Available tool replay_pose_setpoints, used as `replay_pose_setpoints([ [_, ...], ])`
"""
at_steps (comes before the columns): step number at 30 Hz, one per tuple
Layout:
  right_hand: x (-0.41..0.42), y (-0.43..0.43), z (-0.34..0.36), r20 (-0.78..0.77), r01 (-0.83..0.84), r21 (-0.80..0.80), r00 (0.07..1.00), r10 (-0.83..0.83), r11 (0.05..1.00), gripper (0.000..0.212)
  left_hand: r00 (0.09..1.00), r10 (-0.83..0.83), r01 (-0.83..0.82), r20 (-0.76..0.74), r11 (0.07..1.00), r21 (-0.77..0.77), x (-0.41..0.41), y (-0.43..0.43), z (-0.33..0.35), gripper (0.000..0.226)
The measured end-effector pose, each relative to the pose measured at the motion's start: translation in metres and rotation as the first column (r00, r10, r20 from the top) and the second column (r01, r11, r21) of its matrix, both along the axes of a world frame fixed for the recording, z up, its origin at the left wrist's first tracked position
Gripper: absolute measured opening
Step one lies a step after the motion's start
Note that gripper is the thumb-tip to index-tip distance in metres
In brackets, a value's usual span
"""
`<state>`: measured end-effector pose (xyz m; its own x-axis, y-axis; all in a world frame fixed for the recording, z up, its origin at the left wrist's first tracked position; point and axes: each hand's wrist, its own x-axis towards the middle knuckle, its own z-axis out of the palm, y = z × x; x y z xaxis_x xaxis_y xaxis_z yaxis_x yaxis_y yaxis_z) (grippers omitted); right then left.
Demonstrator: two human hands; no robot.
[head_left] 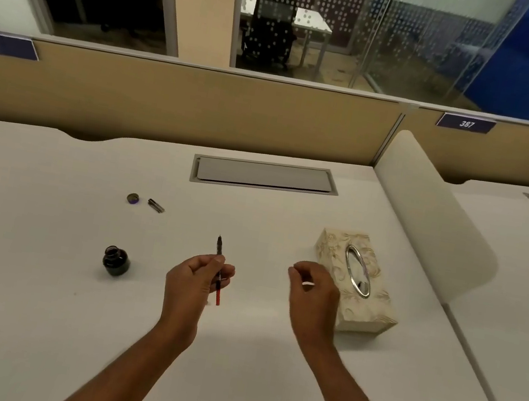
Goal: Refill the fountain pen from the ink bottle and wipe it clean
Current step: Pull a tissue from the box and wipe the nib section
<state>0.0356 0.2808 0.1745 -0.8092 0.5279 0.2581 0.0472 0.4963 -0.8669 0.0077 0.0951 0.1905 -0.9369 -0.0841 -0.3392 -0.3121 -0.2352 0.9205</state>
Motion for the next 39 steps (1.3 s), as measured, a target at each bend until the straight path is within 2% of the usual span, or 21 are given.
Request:
replay_pose_setpoints([
  [3,-0.001,0.053,-0.012,-0.02,0.056,0.114,0.998,-0.054,0.992,0.012,1.0,-0.019,0.019,0.002,0.997,-0.078,0.001,0.032,-0.007,0.017],
  [8,-0.004,0.127,-0.032,0.013,0.053,0.271,0.998,-0.059,0.961,0.016,0.998,-0.067,0.066,0.004,0.983,-0.172,0.007,0.093,-0.02,0.013],
  [14,-0.006,0.179,-0.054,0.13,-0.06,0.315,0.991,0.02,0.947,0.027,0.983,-0.178,0.184,0.05,0.96,-0.213,0.003,0.155,-0.034,0.022],
  [17,-0.007,0.187,-0.063,0.166,-0.135,0.313,0.982,0.086,0.94,0.024,0.971,-0.229,0.237,0.063,0.947,-0.218,-0.001,0.179,-0.039,0.025],
  [24,-0.016,0.197,-0.069,0.202,-0.185,0.373,0.973,0.115,0.909,0.023,0.964,-0.251,0.264,0.089,0.942,-0.206,-0.007,0.216,-0.043,0.021],
  [32,-0.024,0.199,-0.071,0.246,-0.211,0.426,0.963,0.112,0.88,0.027,0.96,-0.27,0.281,0.075,0.931,-0.234,-0.008,0.232,-0.056,0.023],
  [39,-0.022,0.197,-0.073,0.21,-0.191,0.481,0.973,0.1,0.856,0.025,0.962,-0.271,0.272,0.04,0.928,-0.256,-0.01,0.238,-0.059,0.024],
])
